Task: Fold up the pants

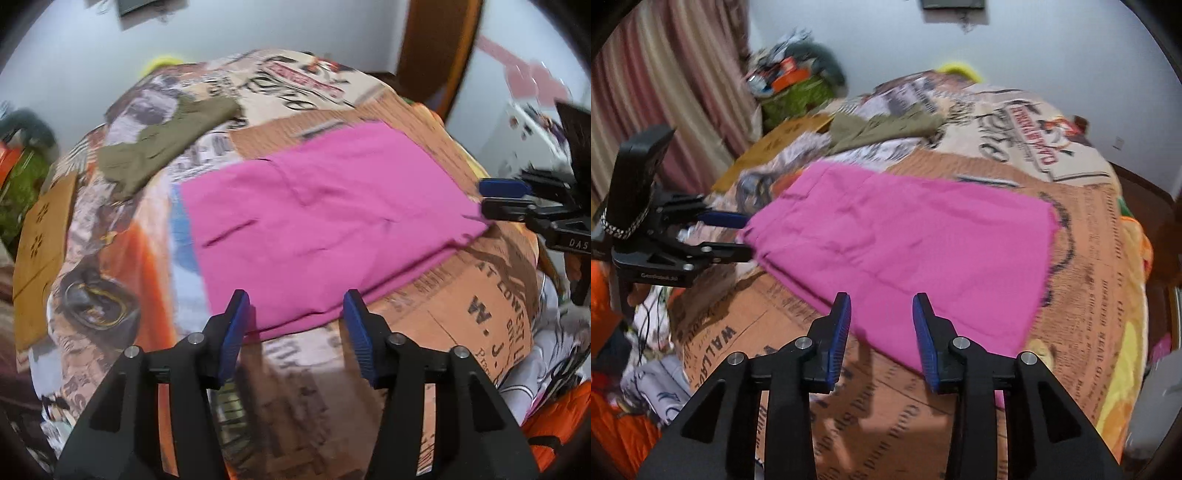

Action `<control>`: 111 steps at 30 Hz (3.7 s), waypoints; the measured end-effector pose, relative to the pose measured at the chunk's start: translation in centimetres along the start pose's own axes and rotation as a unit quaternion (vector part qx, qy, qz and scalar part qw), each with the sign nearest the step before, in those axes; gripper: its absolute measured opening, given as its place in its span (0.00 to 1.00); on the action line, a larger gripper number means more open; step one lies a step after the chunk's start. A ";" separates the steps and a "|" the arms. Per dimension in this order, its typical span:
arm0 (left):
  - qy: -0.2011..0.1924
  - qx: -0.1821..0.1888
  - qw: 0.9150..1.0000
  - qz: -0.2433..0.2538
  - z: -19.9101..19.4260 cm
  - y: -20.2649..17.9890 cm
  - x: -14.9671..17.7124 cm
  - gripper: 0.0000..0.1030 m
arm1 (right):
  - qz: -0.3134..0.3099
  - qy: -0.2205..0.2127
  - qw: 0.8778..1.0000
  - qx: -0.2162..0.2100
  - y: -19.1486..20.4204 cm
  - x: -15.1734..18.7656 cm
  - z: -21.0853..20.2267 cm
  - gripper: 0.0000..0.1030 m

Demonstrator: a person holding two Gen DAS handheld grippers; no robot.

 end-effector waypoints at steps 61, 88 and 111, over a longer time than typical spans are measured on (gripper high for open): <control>-0.037 -0.018 0.992 -0.122 1.7 4.0 0.2 0.05 | 0.164 0.025 0.985 0.047 -6.4 5.8 1.0 0.12; -0.011 -0.068 0.986 -0.149 0.7 7.0 2.5 0.30 | 0.137 0.041 0.987 0.078 -6.3 4.7 1.0 0.06; -0.008 -0.017 0.998 -0.063 4.5 -0.5 -1.5 0.49 | 0.010 0.030 0.999 -0.017 4.6 0.2 4.0 0.33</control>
Point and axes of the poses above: each gripper's, at about its wrist camera, not at the fingertips, and z roughly the way its jaws point, y to its left, x to its underside, the point moved 10 cm from there along z, roughly the way its jaws point, and after that the axes turned 11 degrees about x, right-handed, at the moved point
